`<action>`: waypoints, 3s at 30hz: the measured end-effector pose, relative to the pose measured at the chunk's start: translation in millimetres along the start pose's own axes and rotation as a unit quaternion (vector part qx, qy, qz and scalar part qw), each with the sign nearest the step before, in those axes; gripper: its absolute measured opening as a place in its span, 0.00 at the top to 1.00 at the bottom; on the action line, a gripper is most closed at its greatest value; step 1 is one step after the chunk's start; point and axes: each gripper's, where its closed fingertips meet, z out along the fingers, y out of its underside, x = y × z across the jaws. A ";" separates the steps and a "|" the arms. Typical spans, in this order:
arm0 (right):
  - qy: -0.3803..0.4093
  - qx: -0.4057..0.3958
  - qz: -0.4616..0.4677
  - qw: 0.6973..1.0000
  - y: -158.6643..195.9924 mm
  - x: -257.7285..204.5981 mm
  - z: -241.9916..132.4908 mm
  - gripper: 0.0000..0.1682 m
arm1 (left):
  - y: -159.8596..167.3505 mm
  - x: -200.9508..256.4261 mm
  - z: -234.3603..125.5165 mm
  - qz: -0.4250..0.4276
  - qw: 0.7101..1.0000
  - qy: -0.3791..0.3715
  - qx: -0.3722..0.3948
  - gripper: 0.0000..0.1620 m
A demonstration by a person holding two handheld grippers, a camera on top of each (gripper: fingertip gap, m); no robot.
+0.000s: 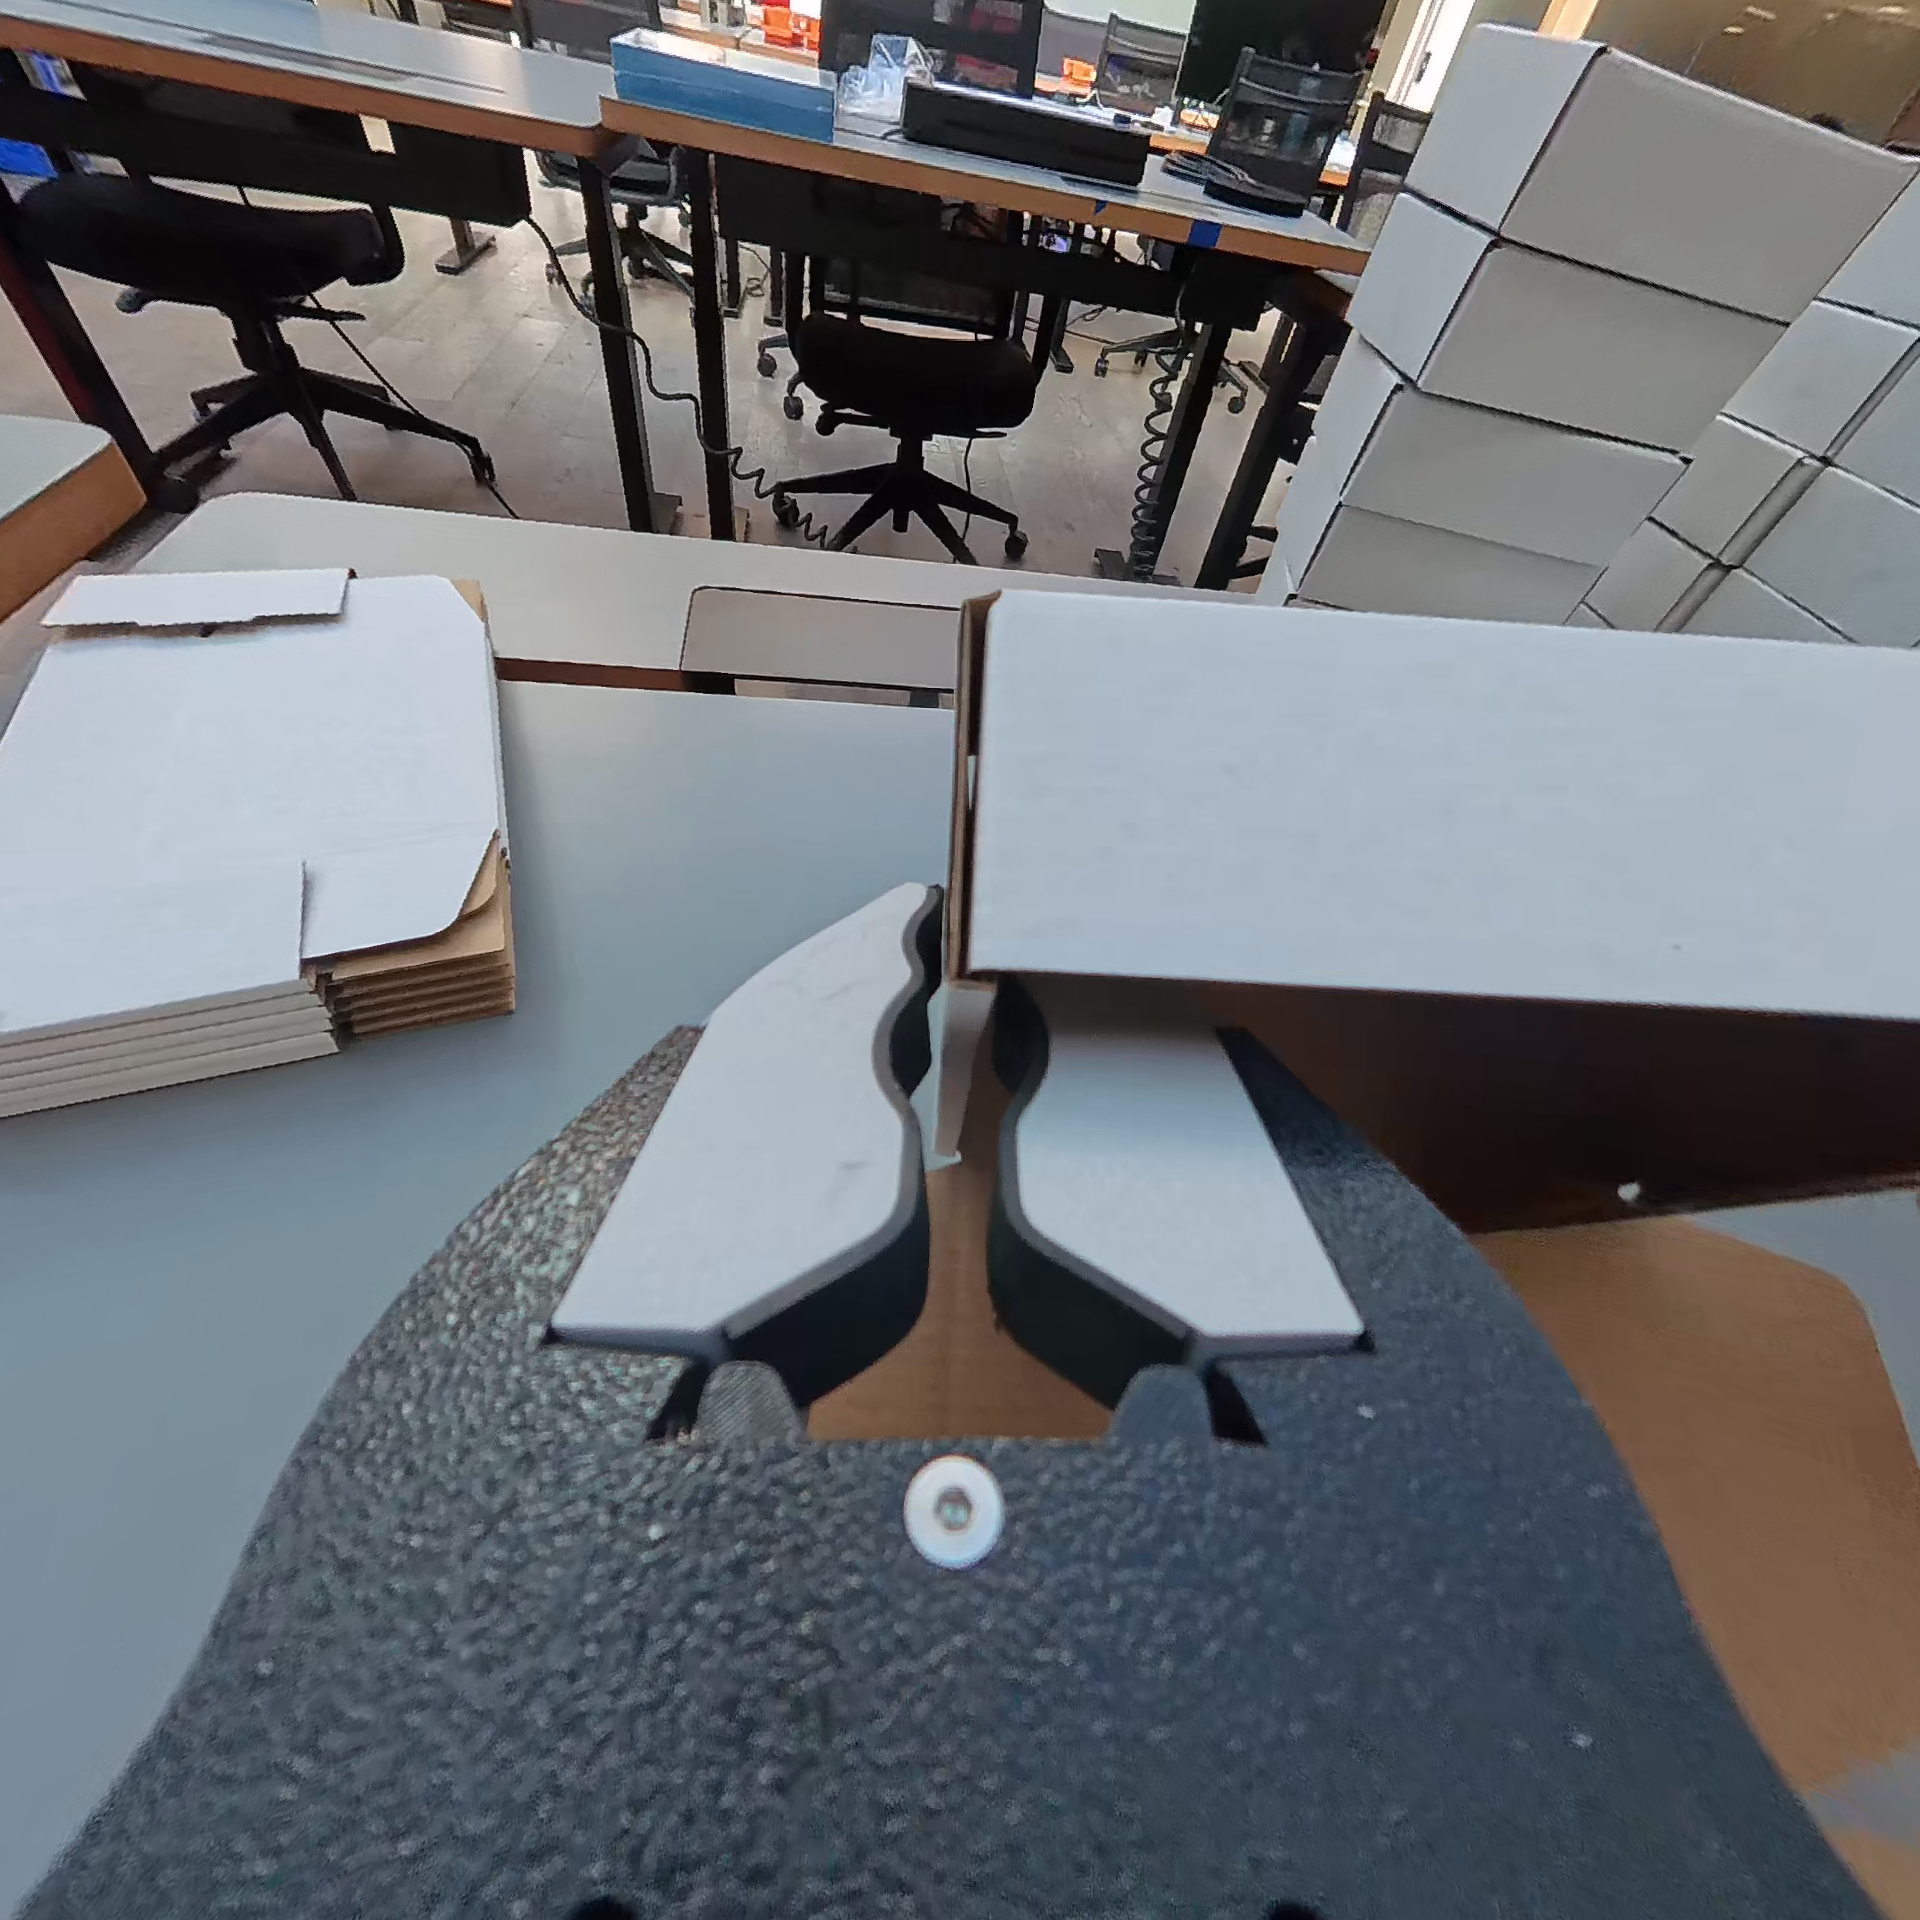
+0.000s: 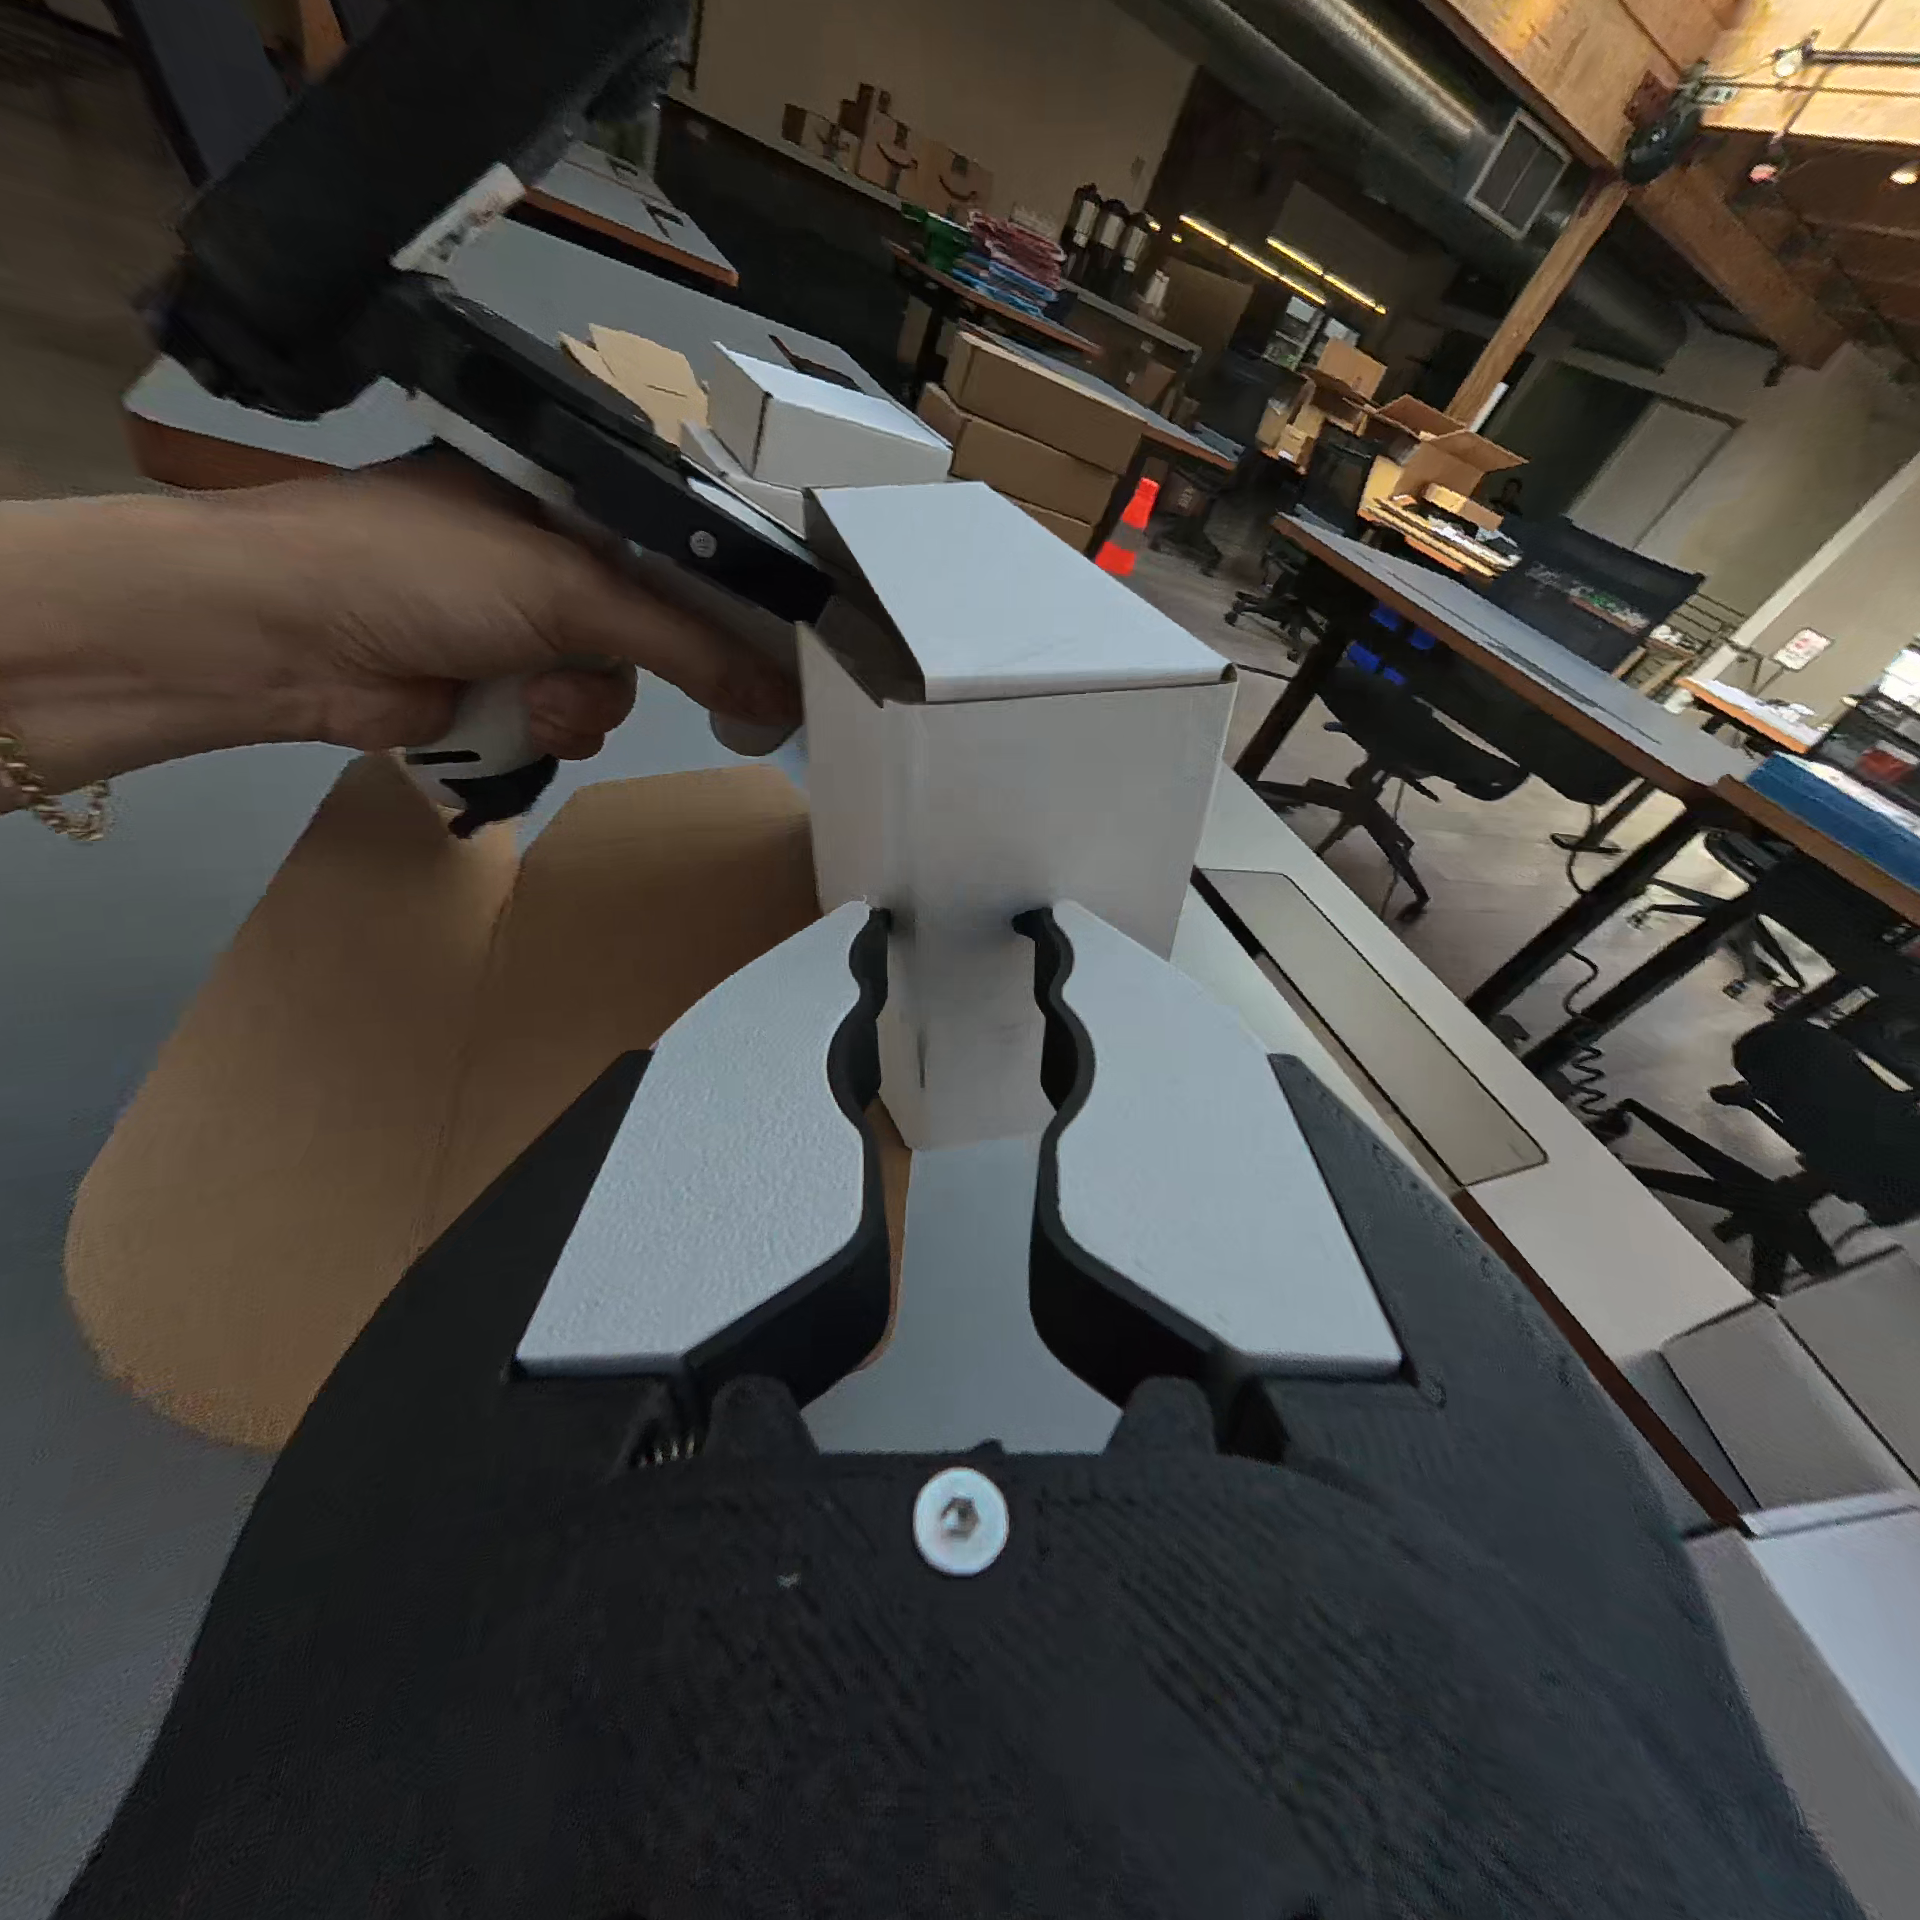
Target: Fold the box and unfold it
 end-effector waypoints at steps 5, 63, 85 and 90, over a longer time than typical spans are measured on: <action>0.146 0.006 0.018 0.989 -2.7 27.5 12.9 0.79 | -6.2 1.4 -4.9 0.002 1.000 -0.018 0.016 0.96; 0.462 0.029 0.029 0.886 1.4 98.8 24.5 0.96 | -22.3 3.6 18.6 0.059 0.981 -0.131 0.127 0.96; 0.321 0.002 0.051 0.946 11.2 74.7 37.1 0.69 | -46.1 -25.3 37.4 0.064 0.989 -0.110 0.075 0.96; 0.241 0.069 0.091 0.964 -17.5 65.7 -15.0 0.58 | -77.5 -11.7 54.1 0.212 0.976 -0.030 -0.029 0.96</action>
